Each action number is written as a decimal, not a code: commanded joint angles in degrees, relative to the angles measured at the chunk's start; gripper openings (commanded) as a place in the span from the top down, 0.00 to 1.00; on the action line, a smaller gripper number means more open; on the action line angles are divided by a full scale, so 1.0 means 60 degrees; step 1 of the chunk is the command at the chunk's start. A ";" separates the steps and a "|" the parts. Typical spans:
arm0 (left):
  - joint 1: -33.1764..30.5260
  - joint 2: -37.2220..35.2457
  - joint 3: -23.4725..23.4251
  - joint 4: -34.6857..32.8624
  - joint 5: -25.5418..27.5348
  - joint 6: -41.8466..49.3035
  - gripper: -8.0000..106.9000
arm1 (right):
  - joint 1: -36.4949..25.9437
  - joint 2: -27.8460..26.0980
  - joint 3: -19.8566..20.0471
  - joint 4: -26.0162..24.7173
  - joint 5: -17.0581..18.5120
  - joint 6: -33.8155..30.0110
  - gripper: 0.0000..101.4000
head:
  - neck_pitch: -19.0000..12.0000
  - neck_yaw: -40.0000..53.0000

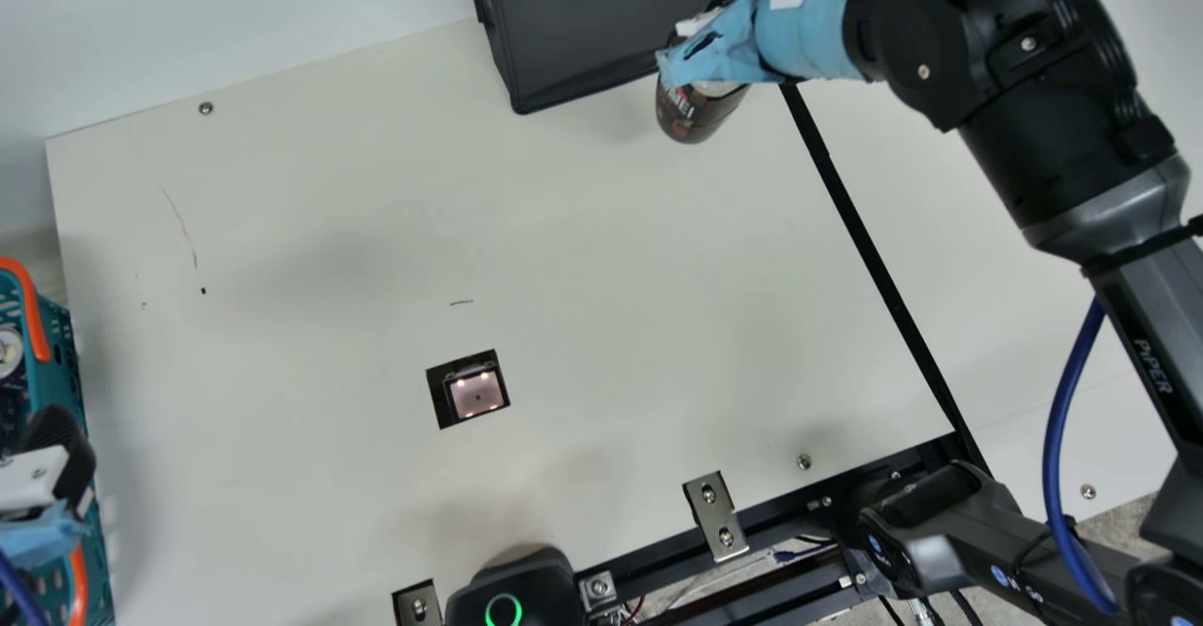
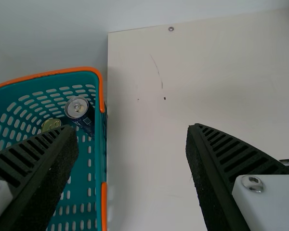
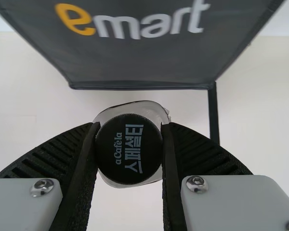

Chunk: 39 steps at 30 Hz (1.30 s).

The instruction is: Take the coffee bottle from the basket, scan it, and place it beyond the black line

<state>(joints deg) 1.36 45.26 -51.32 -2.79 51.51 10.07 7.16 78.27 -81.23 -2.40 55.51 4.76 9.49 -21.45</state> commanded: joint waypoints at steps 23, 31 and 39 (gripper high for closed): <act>0.0000 0.0000 0.0000 0.0000 0.0000 0.0000 0.15 | -0.3463 0.0416 0.0323 0.1047 -0.0769 -0.1207 1.00 | -0.0262 -0.0022; 0.0000 0.0000 0.0000 0.0000 0.0000 0.0000 0.15 | -0.4318 0.0711 0.0298 0.1204 -0.0930 -0.1476 1.00 | -0.0262 -0.0022; 0.0000 0.0000 0.0000 0.0000 0.0000 0.0000 0.15 | -0.4914 0.1016 0.0435 0.1223 -0.1113 -0.1598 1.00 | -0.0262 -0.0022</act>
<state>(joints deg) 1.36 45.26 -51.32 -2.79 51.51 10.07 -22.02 84.24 -78.78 4.97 48.90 -4.83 9.49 -21.45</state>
